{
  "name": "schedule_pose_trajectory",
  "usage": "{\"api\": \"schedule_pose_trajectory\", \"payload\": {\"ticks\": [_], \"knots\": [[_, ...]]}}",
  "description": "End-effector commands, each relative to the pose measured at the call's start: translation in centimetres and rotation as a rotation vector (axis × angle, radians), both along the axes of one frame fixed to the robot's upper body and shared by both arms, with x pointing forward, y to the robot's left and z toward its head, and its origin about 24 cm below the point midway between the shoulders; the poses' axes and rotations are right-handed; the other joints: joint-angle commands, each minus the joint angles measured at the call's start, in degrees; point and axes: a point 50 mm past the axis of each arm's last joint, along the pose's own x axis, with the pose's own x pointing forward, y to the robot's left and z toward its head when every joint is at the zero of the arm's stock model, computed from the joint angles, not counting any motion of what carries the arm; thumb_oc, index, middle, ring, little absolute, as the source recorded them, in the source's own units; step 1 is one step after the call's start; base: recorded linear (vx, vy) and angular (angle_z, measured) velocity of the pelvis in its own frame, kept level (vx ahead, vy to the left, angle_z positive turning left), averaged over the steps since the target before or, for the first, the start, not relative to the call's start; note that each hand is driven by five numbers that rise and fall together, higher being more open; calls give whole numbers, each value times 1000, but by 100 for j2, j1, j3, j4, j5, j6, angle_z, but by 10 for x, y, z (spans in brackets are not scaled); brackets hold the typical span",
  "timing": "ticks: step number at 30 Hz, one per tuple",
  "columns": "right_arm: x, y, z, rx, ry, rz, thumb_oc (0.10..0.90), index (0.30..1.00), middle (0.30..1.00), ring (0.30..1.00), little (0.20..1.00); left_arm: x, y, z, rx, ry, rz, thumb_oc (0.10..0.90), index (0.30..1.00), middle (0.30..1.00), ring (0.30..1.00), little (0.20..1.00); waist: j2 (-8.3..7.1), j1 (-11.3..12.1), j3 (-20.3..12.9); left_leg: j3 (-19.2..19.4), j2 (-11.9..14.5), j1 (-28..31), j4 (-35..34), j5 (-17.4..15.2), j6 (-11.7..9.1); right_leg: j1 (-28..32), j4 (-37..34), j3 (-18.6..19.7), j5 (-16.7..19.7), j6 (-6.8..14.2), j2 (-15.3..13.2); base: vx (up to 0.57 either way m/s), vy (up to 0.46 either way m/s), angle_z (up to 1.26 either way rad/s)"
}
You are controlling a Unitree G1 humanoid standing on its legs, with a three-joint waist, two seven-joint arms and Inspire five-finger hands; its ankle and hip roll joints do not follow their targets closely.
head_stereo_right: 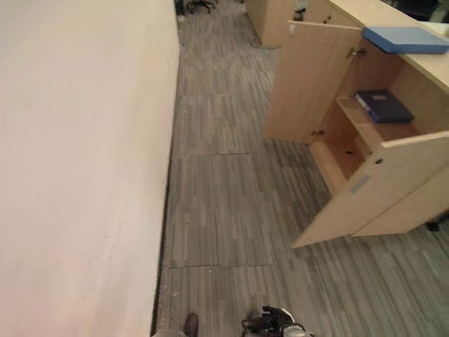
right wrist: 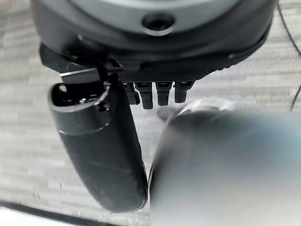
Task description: Put the empty folder in the office cabinet
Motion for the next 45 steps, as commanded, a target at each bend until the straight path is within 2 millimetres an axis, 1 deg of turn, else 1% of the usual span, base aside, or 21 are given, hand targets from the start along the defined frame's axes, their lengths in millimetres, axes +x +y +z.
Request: {"api": "schedule_pose_trajectory", "payload": {"ticks": [1,6,12,13,14,15,16,18,20,21,23,24,27,31,34,35,40,41,42,43,45], "knots": [[-8,-33,4,-102,33,20,800,900,900,900,900,-7,9,2,46,12,11,800,900,900,900,900,37,43,192,-51,-812,536,441,-901,379,-595,77,-119,584,-54,-120,290,-132,14],[-37,-38,-3,-119,138,8,800,900,900,900,900,-5,4,0,36,18,-8,800,900,900,900,900,44,-34,-50,-310,-442,814,196,-935,213,-510,262,-194,385,-212,70,335,-181,10],[-45,-45,-3,-124,159,-52,800,900,900,900,900,15,-2,2,23,-36,-52,800,900,900,900,900,46,-120,-113,-292,-118,882,468,-757,-12,-371,501,-210,-58,-430,292,262,-141,24],[-49,-46,-3,-126,167,-63,800,900,900,900,900,19,-2,3,24,-51,-56,800,900,900,900,900,16,-114,-111,-246,-103,766,935,-590,-87,-250,485,-195,-117,-486,350,274,-191,21],[-49,-50,-2,-134,168,-79,800,900,900,900,900,28,-3,5,20,-86,-59,800,900,900,900,900,-74,-52,7,-141,-131,346,2127,-188,-138,40,441,-154,-224,-623,436,217,-162,22],[-49,-50,-2,-134,167,-79,800,900,900,900,900,28,-3,5,21,-86,-59,800,900,900,900,900,-86,-65,-7,-151,-146,323,2123,-171,-136,23,437,-164,-217,-619,420,221,-207,25],[-48,-53,-1,-146,162,-98,800,900,900,900,900,35,-3,7,30,-109,-76,800,900,900,900,900,-182,11,111,45,-150,-202,2938,34,-32,244,404,-152,-328,-724,401,197,-145,8],[-45,-55,0,-158,155,-106,800,900,900,900,900,38,-5,7,31,-120,-82,800,900,900,900,900,-247,88,174,281,-215,-764,3136,-245,134,430,353,-128,-398,-747,338,201,-94,-5],[-44,-57,0,-161,152,-106,800,900,900,900,900,30,-5,5,20,-114,-22,800,900,900,900,900,-243,257,137,327,-332,-1132,2029,-468,145,721,267,-77,-592,-683,285,261,44,13],[-44,-57,0,-161,152,-106,800,900,900,900,900,30,-5,5,20,-114,-22,800,900,900,900,900,-251,246,124,320,-342,-1140,2007,-447,146,708,265,-86,-589,-682,277,270,67,5],[-44,-56,0,-162,145,-104,800,900,900,900,900,19,-3,3,24,-92,38,800,900,900,900,900,-34,398,58,100,-123,-1487,319,469,-60,1095,252,-21,-881,-702,463,424,111,-1],[-44,-56,0,-165,142,-103,800,900,900,900,900,17,-3,3,27,-91,48,800,900,900,900,900,-7,442,67,52,-81,-1632,-146,575,-90,1227,256,21,-982,-703,480,400,102,-3],[-49,-54,-1,-166,161,-99,800,900,900,900,900,8,-2,1,32,-66,67,800,900,900,900,900,8,517,61,17,-23,-1854,-642,724,-176,1542,255,161,-1141,-696,490,344,107,-14],[-72,-49,-7,-158,234,-93,800,900,900,900,900,-14,2,-1,35,-7,139,800,900,900,900,900,-4,633,-227,124,68,-1672,-412,1159,-238,1915,169,348,-1265,-511,300,506,252,-48],[-74,-45,-8,-143,245,-78,800,900,900,900,900,-13,5,0,40,-10,135,800,900,900,900,900,-116,677,-306,222,-60,-1960,298,1001,-183,1931,165,317,-1171,-358,42,371,252,-46],[-72,-45,-8,-146,246,-66,800,900,900,900,900,-9,8,1,48,-23,134,800,900,900,900,900,-174,729,-327,309,-235,-2214,999,712,-136,1830,280,256,-1051,-277,-179,317,264,5],[-51,-43,-5,-137,180,-65,800,900,900,900,900,-9,11,2,59,-19,119,800,900,900,900,900,-222,861,-435,605,-441,-2525,2099,-176,170,1604,844,107,-582,-109,-743,320,295,-11],[-38,-41,-3,-123,128,-75,800,900,900,900,900,-12,14,3,70,-5,117,800,900,900,900,900,-207,914,-448,739,-561,-2477,2298,-462,341,1416,1344,1,-123,-94,-1016,266,288,-25],[-38,-41,-3,-123,128,-75,800,900,900,900,900,-12,14,3,70,-5,117,800,900,900,900,900,-208,909,-459,734,-563,-2484,2283,-449,342,1406,1340,-3,-117,-94,-1015,385,431,-27],[-23,-37,0,-110,79,-60,800,900,900,900,900,-13,16,3,79,1,109,800,900,900,900,900,-150,909,-454,789,-707,-2273,2235,-614,553,1163,2154,-65,459,-212,-1219,197,223,-22],[-17,-33,1,-106,53,-41,800,900,900,900,900,-13,19,4,87,1,108,800,900,900,900,900,-124,899,-409,769,-797,-2023,2177,-789,613,1057,2621,-41,571,-244,-1277,280,246,0]]}}
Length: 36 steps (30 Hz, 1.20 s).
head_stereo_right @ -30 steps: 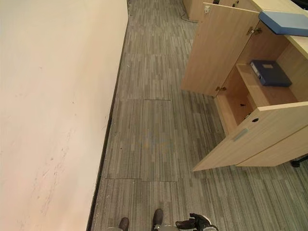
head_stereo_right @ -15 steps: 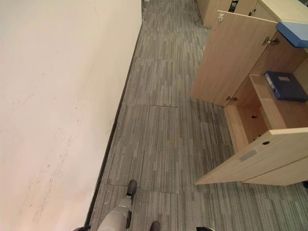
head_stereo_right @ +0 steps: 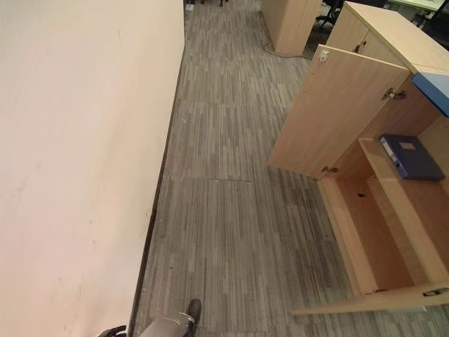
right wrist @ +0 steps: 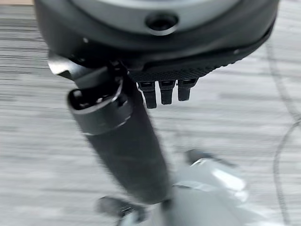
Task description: Put the empty folder in the office cabinet
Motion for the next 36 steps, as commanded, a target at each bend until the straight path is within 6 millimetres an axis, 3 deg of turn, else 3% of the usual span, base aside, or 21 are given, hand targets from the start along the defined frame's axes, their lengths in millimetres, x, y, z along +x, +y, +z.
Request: {"api": "schedule_pose_trajectory", "payload": {"ticks": [1,2,3,4,7,10,11,12,15,16,18,20,21,24,26,27,28,31,32,34,36], "knots": [[24,-11,10,-22,-113,21,800,900,900,900,900,-28,23,4,81,70,7,800,900,900,900,900,221,192,141,-227,157,-345,580,-546,-93,-144,-29,-104,1882,62,-377,431,349,23],[37,-5,14,-10,-163,41,800,900,900,900,900,-30,26,5,88,70,9,800,900,900,900,900,329,100,226,-266,121,166,283,-565,3,-510,578,-223,1990,56,-460,296,260,30],[37,-5,14,-10,-163,42,800,900,900,900,900,-30,26,5,88,70,10,800,900,900,900,900,326,99,235,-265,117,180,273,-561,3,-502,581,-220,1988,57,-465,405,237,10],[43,-4,16,-2,-193,45,800,900,900,900,900,-31,28,5,91,71,15,800,900,900,900,900,434,0,319,-301,166,644,-111,-533,-2,-853,587,-484,1553,-6,-322,283,83,15],[46,-6,18,-10,-203,51,800,900,900,900,900,-32,27,5,88,71,19,800,900,900,900,900,550,-108,442,-399,256,1125,-480,-508,-85,-1270,356,-782,1113,-49,-97,216,23,20],[48,-10,20,-16,-218,31,800,900,900,900,900,-38,24,3,75,89,19,800,900,900,900,900,608,-267,630,-485,333,1592,-703,-575,-214,-1606,-844,-1138,1093,65,221,268,-73,16],[48,-12,21,-16,-227,9,800,900,900,900,900,-44,21,1,66,105,28,800,900,900,900,900,564,-302,662,-464,356,1936,-911,-659,-337,-1699,-2009,-1544,1344,243,459,395,-154,2],[47,-14,21,-18,-227,-3,800,900,900,900,900,-46,21,1,66,110,39,800,900,900,900,900,507,-304,663,-422,366,2068,-1000,-702,-407,-1739,-2534,-1807,1530,371,502,322,-128,-19],[37,-17,17,-20,-189,-34,800,900,900,900,900,-48,22,1,64,115,72,800,900,900,900,900,426,-331,676,-425,477,2351,-1193,-744,-571,-1750,-3308,-2114,1855,536,553,284,-142,-19],[37,-17,17,-20,-189,-33,800,900,900,900,900,-48,22,1,64,115,72,800,900,900,900,900,430,-332,685,-427,484,2367,-1204,-742,-574,-1731,-3324,-2118,1859,535,563,534,-223,7],[19,-18,11,-22,-132,-69,800,900,900,900,900,-50,24,1,73,117,91,800,900,900,900,900,332,-316,617,-568,527,2640,-1486,-798,-663,-1578,-3448,-2019,1832,452,669,354,-127,17],[7,-20,8,-32,-86,-71,800,900,900,900,900,-50,22,1,69,116,110,800,900,900,900,900,352,-333,553,-667,639,2736,-1634,-788,-689,-1622,-3081,-1985,1784,415,641,314,-134,43],[-1,-22,6,-47,-43,-49,800,900,900,900,900,-37,21,1,67,92,82,800,900,900,900,900,387,-367,585,-769,807,2742,-1661,-832,-745,-1854,-2604,-2024,1596,317,612,306,-175,64],[3,-25,8,-58,-54,-50,800,900,900,900,900,-26,19,2,69,73,38,800,900,900,900,900,447,-415,656,-803,918,2671,-1673,-866,-710,-2179,-1977,-1991,1330,205,546,150,-100,81],[26,-26,15,-52,-147,-73,800,900,900,900,900,3,18,7,81,-10,-6,800,900,900,900,900,503,-529,852,-848,986,2488,-1651,-896,-674,-2676,-1306,-1809,1044,139,452,108,-103,83],[26,-26,15,-52,-148,-74,800,900,900,900,900,3,18,7,81,-10,-6,800,900,900,900,900,497,-524,846,-843,979,2479,-1648,-898,-674,-2698,-1282,-1799,1031,138,443,156,-158,46],[34,-25,18,-43,-184,-68,800,900,900,900,900,21,18,11,94,-62,-40,800,900,900,900,900,514,-595,908,-835,1039,2394,-1633,-911,-697,-2869,-965,-1703,822,51,420,171,-141,25],[34,-27,19,-48,-190,-88,800,900,900,900,900,29,17,13,97,-90,-66,800,900,900,900,900,548,-699,874,-805,1164,2465,-1707,-930,-772,-2941,-711,-1597,579,-45,428,233,-171,-10],[31,-28,18,-55,-178,-99,800,900,900,900,900,35,19,16,104,-109,-76,800,900,900,900,900,565,-797,804,-707,1363,2580,-1642,-780,-879,-2874,-741,-1515,439,-151,568,180,-135,-30],[28,-27,16,-54,-166,-93,800,900,900,900,900,35,20,16,105,-112,-72,800,900,900,900,900,565,-812,769,-651,1449,2544,-1391,-591,-955,-2764,-876,-1486,409,-216,675,194,-165,-49],[23,-25,14,-49,-144,-64,800,900,900,900,900,33,19,16,96,-113,-70,800,900,900,900,900,481,-792,730,-459,1474,2185,-314,-100,-1061,-2254,-1501,-1406,477,-309,954,207,-226,-42]]}}
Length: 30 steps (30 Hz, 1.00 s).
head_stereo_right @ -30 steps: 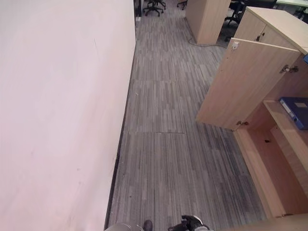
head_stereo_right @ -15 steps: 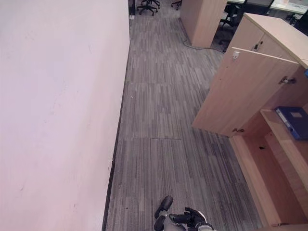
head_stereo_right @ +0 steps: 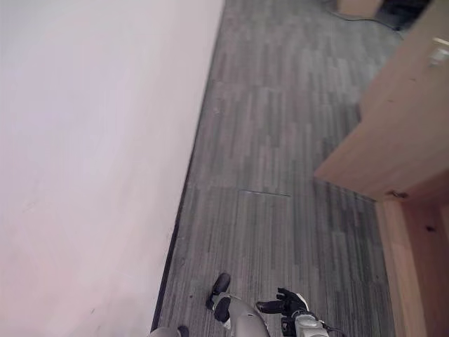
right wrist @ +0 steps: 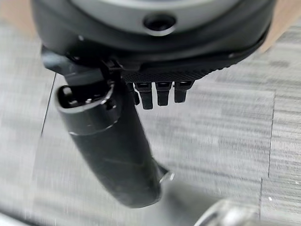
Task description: Put the empty folder in the office cabinet
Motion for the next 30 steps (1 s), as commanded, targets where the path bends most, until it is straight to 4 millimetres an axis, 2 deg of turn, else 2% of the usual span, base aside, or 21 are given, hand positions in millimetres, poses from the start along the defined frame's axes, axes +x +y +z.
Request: {"api": "schedule_pose_trajectory", "payload": {"ticks": [1,2,3,5,7,9,10,11,12,13,17,20,21,22,26,27,29,30], "knots": [[-31,-9,-9,-26,105,-17,800,900,900,900,900,59,44,26,154,-244,-1,800,900,900,900,900,-25,-9,-73,-66,245,-54,325,1880,-66,528,-38,572,-132,875,-621,234,-259,-71],[-33,-11,-9,-29,107,-33,800,900,900,900,900,58,45,26,157,-239,-2,800,900,900,900,900,-87,21,-53,-14,234,-272,948,2040,-44,785,-294,678,-94,780,-467,219,-239,-91],[-32,-14,-8,-34,103,-47,800,900,900,900,900,57,45,26,157,-234,-2,800,900,900,900,900,-157,43,-11,51,257,-514,1449,2085,18,956,-416,785,-95,722,-433,184,-176,-90],[-31,-17,-6,-35,92,-73,800,900,900,900,900,51,44,24,154,-216,6,800,900,900,900,900,-315,83,25,244,339,-1017,1861,1776,208,1252,-587,999,-107,684,-476,155,-102,-95],[-31,-18,-6,-32,90,-82,800,900,900,900,900,45,44,22,156,-199,14,800,900,900,900,900,-461,154,47,303,351,-1439,1657,1474,352,1502,-665,1202,-122,709,-537,157,-25,-84],[-35,-20,-7,-34,98,-84,800,900,900,900,900,40,46,21,159,-186,24,800,900,900,900,900,-517,211,68,229,324,-1627,1003,1547,280,1657,-635,1415,-158,725,-525,147,49,-83],[-38,-21,-7,-38,105,-82,800,900,900,900,900,39,45,21,155,-185,27,800,900,900,900,900,-515,238,65,138,265,-1642,562,1662,221,1727,-652,1512,-194,737,-500,93,100,-87],[-42,-22,-8,-46,119,-78,800,900,900,900,900,39,45,21,151,-186,32,800,900,900,900,900,-495,269,40,-21,155,-1806,91,2030,180,1769,-726,1545,-142,714,-460,181,141,-107],[-51,-24,-10,-59,152,-71,800,900,900,900,900,37,42,20,136,-184,38,800,900,900,900,900,-372,344,29,-443,69,-1838,-749,2564,47,1978,-776,1691,-207,717,-318,136,109,-84],[-51,-24,-10,-59,151,-71,800,900,900,900,900,37,42,20,136,-184,38,800,900,900,900,900,-372,335,22,-451,66,-1842,-769,2582,47,1971,-780,1682,-201,717,-319,207,97,-108],[-74,-25,-15,-64,220,-74,800,900,900,900,900,36,38,18,112,-194,60,800,900,900,900,900,-229,403,2,-1008,-105,-2098,-1932,2891,-17,2267,-790,2004,-375,712,-126,183,83,-58],[-84,-24,-17,-59,255,-76,800,900,900,900,900,29,37,16,107,-179,88,800,900,900,900,900,-147,471,-18,-1359,-285,-2178,-1981,2951,-34,2413,-773,2445,-455,733,13,188,164,-55],[-88,-22,-19,-54,267,-68,800,900,900,900,900,24,36,15,102,-162,97,800,900,900,900,900,-132,503,-72,-1595,-337,-2079,-2020,2936,-48,2423,-798,2597,-469,759,50,272,289,-110],[-94,-23,-19,-58,292,-63,800,900,900,900,900,16,34,12,96,-130,102,800,900,900,900,900,-93,507,-170,-1873,-392,-1986,-1885,3098,-87,2454,-862,2791,-450,818,52,209,221,-120],[-99,-20,-21,-48,311,-72,800,900,900,900,900,11,35,12,102,-101,83,800,900,900,900,900,-137,494,-283,-1761,-457,-1874,-1572,3057,-23,2591,-968,2925,-469,935,-116,218,239,-100],[-98,-16,-22,-30,309,-72,800,900,900,900,900,9,37,12,111,-94,81,800,900,900,900,900,-179,495,-358,-1622,-540,-1855,-1331,2905,69,2610,-950,3069,-477,1024,-259,196,264,-12],[-96,-14,-22,-21,303,-72,800,900,900,900,900,9,38,12,114,-94,82,800,900,900,900,900,-205,517,-402,-1555,-585,-1863,-1214,2811,128,2584,-917,3143,-474,1058,-325,188,260,-51],[-92,-11,-23,-14,293,-66,800,900,900,900,900,9,39,13,122,-95,81,800,900,900,900,900,-224,551,-489,-1450,-699,-1850,-1075,2633,238,2564,-810,3189,-489,1161,-482,189,248,-83]]}}
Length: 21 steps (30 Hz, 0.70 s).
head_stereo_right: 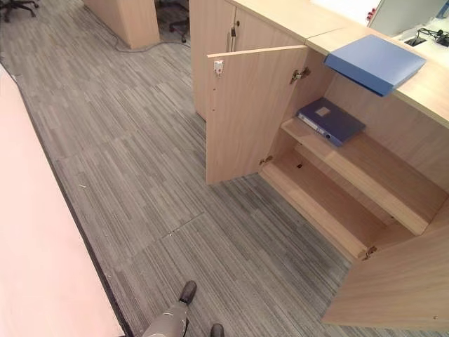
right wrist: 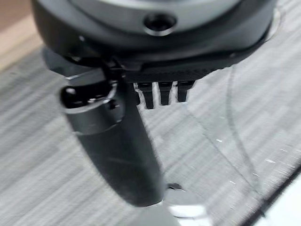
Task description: Put the empty folder in the office cabinet
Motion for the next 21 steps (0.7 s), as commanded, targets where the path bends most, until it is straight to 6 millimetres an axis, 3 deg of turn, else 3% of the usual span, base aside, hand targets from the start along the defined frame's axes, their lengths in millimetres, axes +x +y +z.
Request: {"api": "schedule_pose_trajectory", "payload": {"ticks": [1,4,6,8,9,10,11,12,13,16,18,21], "knots": [[-3,-4,1,-2,-22,11,800,900,900,900,900,-12,21,5,75,17,-7,800,900,900,900,900,-165,156,-412,41,-393,-502,484,-471,312,-162,589,-94,-432,631,-779,215,278,-76],[5,-3,2,4,-44,14,800,900,900,900,900,-10,24,6,84,9,-2,800,900,900,900,900,-127,184,-471,212,-553,-424,610,-695,481,-349,1118,-163,-428,768,-1034,185,258,-39],[12,-3,3,1,-69,24,800,900,900,900,900,-11,25,7,91,17,-14,800,900,900,900,900,-47,141,-448,275,-693,-295,685,-859,616,-646,1854,-243,-124,809,-1244,129,240,-15],[20,-3,5,-2,-93,34,800,900,900,900,900,-13,27,7,95,24,-19,800,900,900,900,900,36,94,-375,330,-765,-100,677,-935,739,-1019,2708,-338,382,657,-1405,134,315,-10],[27,-3,7,-8,-126,49,800,900,900,900,900,-18,27,6,96,41,-29,800,900,900,900,900,128,75,-296,479,-794,102,634,-1000,845,-1178,3355,-655,633,482,-1612,113,283,-7],[27,-3,7,-8,-126,49,800,900,900,900,900,-18,27,6,96,41,-28,800,900,900,900,900,124,75,-292,481,-799,105,633,-1000,846,-1180,3367,-651,626,483,-1617,209,362,-8],[33,0,8,-2,-154,70,800,900,900,900,900,-24,30,6,104,60,-35,800,900,900,900,900,196,85,-253,629,-758,349,587,-1103,890,-1368,3719,-1136,528,404,-1762,129,166,-10],[33,0,8,-1,-153,71,800,900,900,900,900,-24,30,6,104,60,-35,800,900,900,900,900,179,84,-229,634,-774,376,587,-1111,891,-1354,3748,-1128,501,406,-1780,229,217,-32],[36,1,9,-4,-161,90,800,900,900,900,900,-25,30,6,105,60,-31,800,900,900,900,900,214,63,-193,671,-729,577,508,-1150,886,-1588,3635,-1432,319,415,-1664,100,46,-35],[41,0,11,-10,-173,102,800,900,900,900,900,-24,30,6,106,57,-32,800,900,900,900,900,240,14,-72,631,-709,751,406,-1195,830,-1854,3010,-1714,250,496,-1439,118,-2,-24],[47,0,12,-16,-192,106,800,900,900,900,900,-22,29,7,107,45,-30,800,900,900,900,900,198,-53,47,616,-751,859,399,-1292,780,-1975,1994,-1931,495,649,-1367,132,-76,-9],[55,-1,15,-30,-215,103,800,900,900,900,900,-7,27,8,110,-5,-32,800,900,900,900,900,60,-158,254,640,-832,1152,417,-1545,662,-2179,194,-2273,1176,1038,-1349,221,-114,7]]}}
